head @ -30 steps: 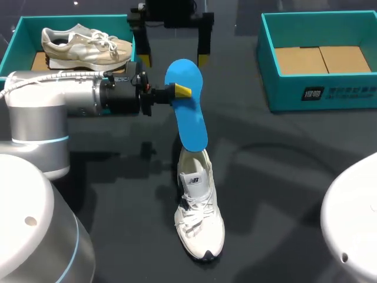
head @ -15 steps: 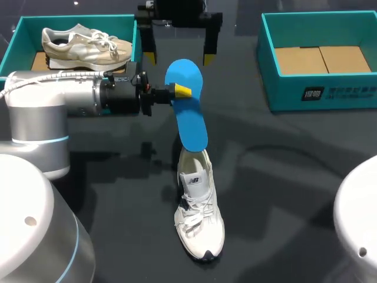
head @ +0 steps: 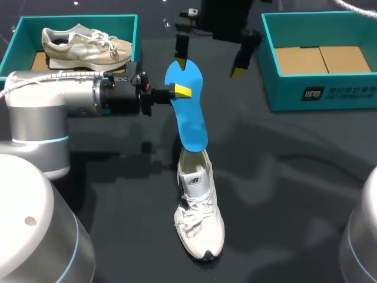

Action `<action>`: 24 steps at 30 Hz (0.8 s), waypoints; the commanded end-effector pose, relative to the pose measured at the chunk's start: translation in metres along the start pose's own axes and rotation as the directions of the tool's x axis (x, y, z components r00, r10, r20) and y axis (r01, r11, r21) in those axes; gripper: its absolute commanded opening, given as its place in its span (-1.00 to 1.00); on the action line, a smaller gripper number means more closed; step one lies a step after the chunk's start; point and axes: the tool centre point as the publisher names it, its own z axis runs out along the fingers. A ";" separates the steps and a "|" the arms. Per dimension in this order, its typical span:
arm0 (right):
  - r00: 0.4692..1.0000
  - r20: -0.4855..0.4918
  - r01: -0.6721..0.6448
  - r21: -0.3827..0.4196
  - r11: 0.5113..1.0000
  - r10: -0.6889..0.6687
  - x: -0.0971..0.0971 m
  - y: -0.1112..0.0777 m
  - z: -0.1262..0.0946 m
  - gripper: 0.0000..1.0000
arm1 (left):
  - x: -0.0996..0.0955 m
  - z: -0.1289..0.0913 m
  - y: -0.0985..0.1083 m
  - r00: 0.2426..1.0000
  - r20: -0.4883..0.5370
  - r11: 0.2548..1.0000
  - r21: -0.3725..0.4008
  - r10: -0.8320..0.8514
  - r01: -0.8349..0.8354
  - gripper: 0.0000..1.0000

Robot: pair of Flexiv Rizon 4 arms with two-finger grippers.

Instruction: Take the shoe out of the shoebox, open the shoe tongue, remove and reinsert the insole, then place the shoe into the shoebox

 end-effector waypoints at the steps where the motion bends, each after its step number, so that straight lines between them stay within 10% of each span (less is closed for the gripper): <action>1: 0.927 -0.374 -0.036 0.006 0.999 0.036 -0.017 -0.001 0.007 1.00 | -0.001 0.001 0.000 1.000 -0.001 1.000 0.000 0.000 0.000 -1.00; 24: 0.722 -0.688 -0.074 0.028 0.997 0.073 -0.052 -0.004 0.033 1.00 | -0.001 0.001 0.000 1.000 -0.001 1.000 0.000 0.000 0.000 -1.00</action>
